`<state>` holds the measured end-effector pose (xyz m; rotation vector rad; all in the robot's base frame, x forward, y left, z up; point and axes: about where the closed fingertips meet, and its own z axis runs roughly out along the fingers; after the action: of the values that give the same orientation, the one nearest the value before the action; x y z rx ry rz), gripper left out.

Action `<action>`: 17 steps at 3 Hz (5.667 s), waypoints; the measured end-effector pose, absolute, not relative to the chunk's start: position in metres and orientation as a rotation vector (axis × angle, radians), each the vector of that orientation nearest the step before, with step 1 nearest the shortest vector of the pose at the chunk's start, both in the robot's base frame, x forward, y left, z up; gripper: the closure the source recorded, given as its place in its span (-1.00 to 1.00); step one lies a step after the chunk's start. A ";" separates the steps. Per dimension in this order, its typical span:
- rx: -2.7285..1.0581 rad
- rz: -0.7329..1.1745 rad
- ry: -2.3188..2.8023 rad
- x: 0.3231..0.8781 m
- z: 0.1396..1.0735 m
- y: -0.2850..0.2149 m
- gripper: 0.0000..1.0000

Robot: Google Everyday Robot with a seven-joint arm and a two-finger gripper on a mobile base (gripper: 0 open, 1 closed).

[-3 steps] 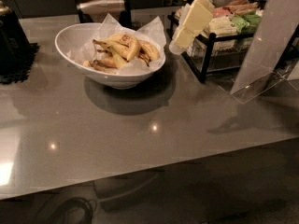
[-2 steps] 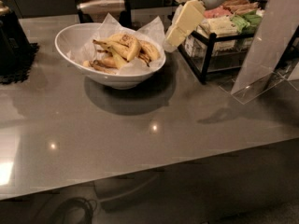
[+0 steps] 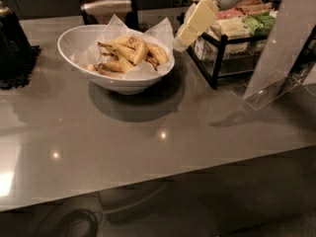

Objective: Pick banana from white bowl

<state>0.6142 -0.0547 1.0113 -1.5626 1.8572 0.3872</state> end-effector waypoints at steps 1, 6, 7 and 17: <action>-1.531 0.448 1.861 0.637 1.003 -0.035 -1.00; -1.596 0.581 1.805 0.696 0.975 0.073 -1.00; -1.602 0.584 1.804 0.696 0.973 0.075 -0.63; -1.579 0.635 1.962 0.727 0.915 0.061 1.00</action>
Offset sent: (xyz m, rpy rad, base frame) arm 0.1024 0.1085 -0.0107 0.1062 0.0712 0.0719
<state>0.7271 0.0606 0.9152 -1.5789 1.9624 0.6349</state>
